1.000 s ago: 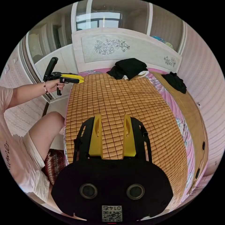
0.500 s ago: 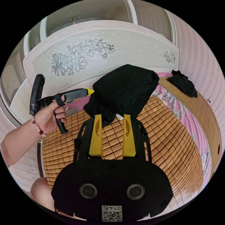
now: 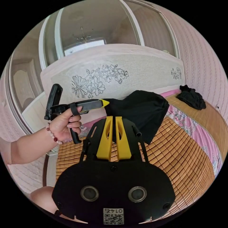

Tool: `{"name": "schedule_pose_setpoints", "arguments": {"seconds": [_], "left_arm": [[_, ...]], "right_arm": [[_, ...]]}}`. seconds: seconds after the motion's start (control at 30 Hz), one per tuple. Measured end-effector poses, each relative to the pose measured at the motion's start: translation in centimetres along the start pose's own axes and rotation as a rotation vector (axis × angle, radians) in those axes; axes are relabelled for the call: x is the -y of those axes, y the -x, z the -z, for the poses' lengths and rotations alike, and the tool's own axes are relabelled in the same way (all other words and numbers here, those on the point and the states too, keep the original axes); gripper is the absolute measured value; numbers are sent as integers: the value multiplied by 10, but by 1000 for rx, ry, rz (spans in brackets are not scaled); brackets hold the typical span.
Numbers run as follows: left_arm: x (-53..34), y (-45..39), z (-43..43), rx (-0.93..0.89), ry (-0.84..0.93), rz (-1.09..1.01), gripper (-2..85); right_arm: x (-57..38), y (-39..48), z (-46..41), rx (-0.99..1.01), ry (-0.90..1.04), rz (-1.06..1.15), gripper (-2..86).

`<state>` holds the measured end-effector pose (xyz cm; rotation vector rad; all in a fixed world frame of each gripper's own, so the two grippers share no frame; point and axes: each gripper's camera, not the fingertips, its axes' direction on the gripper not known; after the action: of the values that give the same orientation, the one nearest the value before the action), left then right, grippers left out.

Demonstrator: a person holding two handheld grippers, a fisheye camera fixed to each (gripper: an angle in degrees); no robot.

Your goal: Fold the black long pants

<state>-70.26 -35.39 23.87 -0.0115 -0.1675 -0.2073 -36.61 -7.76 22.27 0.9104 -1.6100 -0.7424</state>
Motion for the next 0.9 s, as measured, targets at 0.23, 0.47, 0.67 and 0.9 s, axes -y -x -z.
{"name": "schedule_pose_setpoints", "arguments": {"seconds": [0.23,0.47,0.67,0.9], "left_arm": [[24,-168,122,-61,-135,-411,-10],[-35,-335,140,-288,78,-563,-9],[-237,-458,74,-535,338,-553,-6],[-460,-510,-10,-566,846,-416,-7]], "right_arm": [[55,98,236,221,-263,135,-3],[-32,127,482,187,-315,-62,-2],[-209,144,637,-59,-114,-289,-1],[-339,126,731,-317,56,-778,7]]}}
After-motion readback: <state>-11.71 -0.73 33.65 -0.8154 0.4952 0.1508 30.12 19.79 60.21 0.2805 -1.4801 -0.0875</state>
